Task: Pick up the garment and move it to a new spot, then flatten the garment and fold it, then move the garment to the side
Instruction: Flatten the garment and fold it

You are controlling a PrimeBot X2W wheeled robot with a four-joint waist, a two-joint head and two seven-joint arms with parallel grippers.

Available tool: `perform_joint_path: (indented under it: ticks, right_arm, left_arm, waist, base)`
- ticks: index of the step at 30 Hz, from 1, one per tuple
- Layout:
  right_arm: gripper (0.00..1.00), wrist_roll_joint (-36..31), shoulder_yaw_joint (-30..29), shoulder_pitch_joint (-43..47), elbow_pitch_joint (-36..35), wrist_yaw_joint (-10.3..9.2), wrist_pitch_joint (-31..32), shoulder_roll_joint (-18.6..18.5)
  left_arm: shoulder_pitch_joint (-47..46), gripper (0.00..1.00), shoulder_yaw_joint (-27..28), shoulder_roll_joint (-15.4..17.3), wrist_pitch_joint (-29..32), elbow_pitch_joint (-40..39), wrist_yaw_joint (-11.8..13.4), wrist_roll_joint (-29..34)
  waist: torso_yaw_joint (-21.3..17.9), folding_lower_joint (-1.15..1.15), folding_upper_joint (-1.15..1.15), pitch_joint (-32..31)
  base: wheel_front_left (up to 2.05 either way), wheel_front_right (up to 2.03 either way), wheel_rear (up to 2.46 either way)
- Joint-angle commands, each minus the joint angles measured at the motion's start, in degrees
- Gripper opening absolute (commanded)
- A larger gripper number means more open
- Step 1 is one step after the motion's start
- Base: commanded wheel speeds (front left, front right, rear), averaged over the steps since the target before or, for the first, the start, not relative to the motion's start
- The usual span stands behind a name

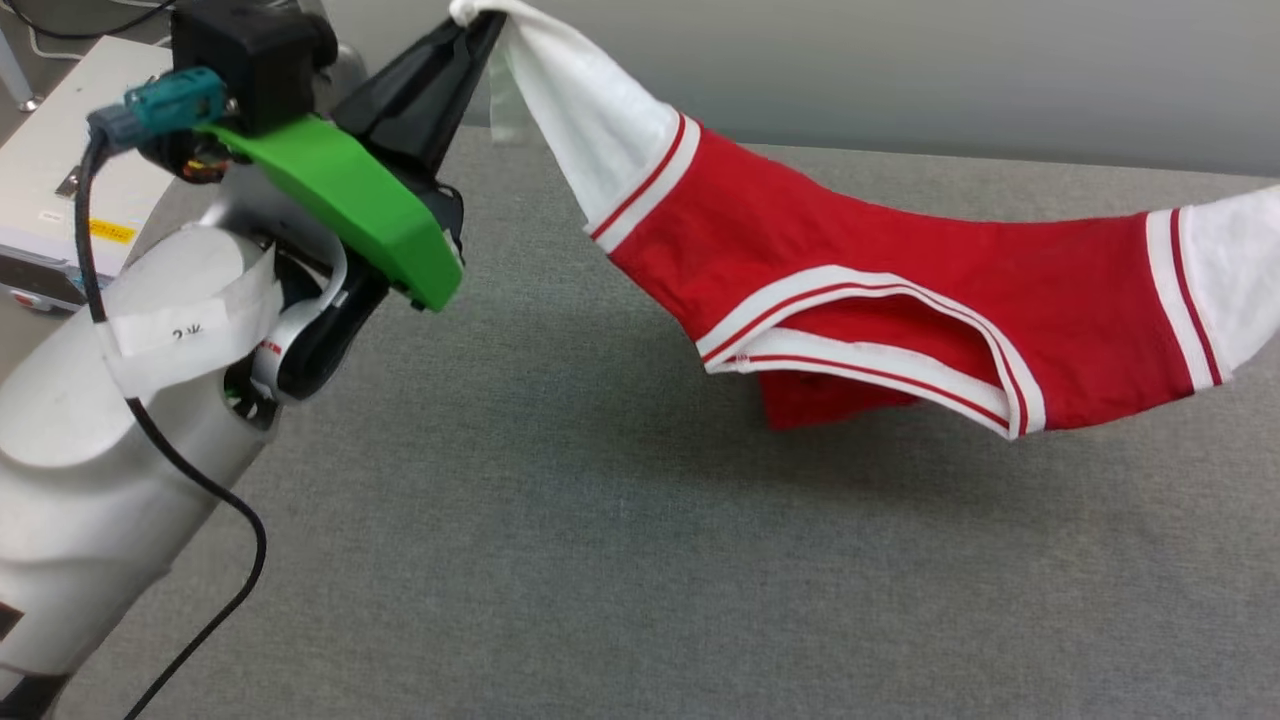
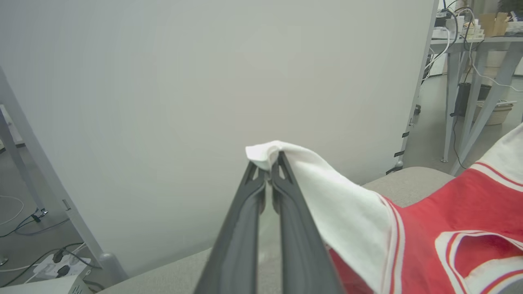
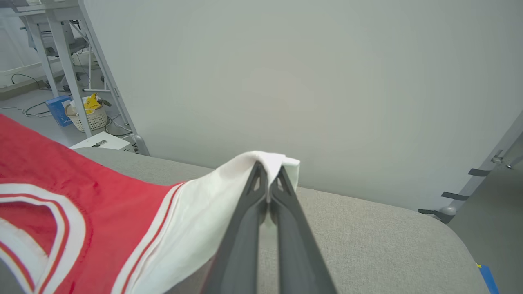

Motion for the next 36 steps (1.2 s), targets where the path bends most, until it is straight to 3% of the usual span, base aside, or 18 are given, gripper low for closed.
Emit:
perform_joint_path:
  ticks: [1, 10, 17, 23, 31, 36]
  right_arm:
    - [0.0, -0.7, 0.6, -2.4, -0.2, -0.04, -0.4, 0.3]
    - [0.0, -3.0, 6.4, -22.7, 6.6, -0.04, -3.8, 3.4]
    - [0.0, -7.7, 12.1, -45.2, 21.8, -0.04, -9.2, 8.1]
    - [0.0, -12.8, 16.2, -63.8, 32.6, -0.04, -14.4, 9.5]
    - [0.0, -18.5, 19.8, -85.2, 45.0, -0.04, -20.6, 11.1]
    - [0.0, -20.8, 21.7, -93.4, 51.6, -0.04, -24.6, 11.6]
  left_arm:
    - [-2.0, 0.0, 0.7, -0.9, -0.8, -0.1, 0.5, 0.7]
    - [-13.2, 0.0, 6.4, -6.3, -6.4, 7.7, 1.8, 1.7]
    - [-25.9, 0.0, 9.3, -11.0, -8.9, 17.8, -0.8, 3.1]
    - [-40.4, 0.0, 10.8, -15.0, -9.7, 26.0, -3.6, 5.1]
    - [-57.8, 0.0, 11.9, -18.3, -10.4, 35.4, -5.8, 8.7]
    - [-62.9, 0.0, 12.5, -19.2, -10.7, 39.2, -6.6, 9.7]
  waist:
    - [-0.5, 0.0, 0.0, 1.5]
    - [-3.1, 0.0, 0.0, 11.3]
    - [-5.5, 0.0, 0.0, 19.4]
    - [-6.2, 0.0, 0.0, 24.6]
    - [-7.4, 0.0, 0.0, 27.5]
    - [-8.0, 0.0, 0.0, 27.9]
  base:
    - [0.0, 0.0, 0.0]
    - [0.0, 0.0, 0.0]
    - [0.0, 0.0, 0.0]
    - [0.0, 0.0, 0.0]
    - [0.0, 0.0, 0.0]
    - [0.0, 0.0, 0.0]
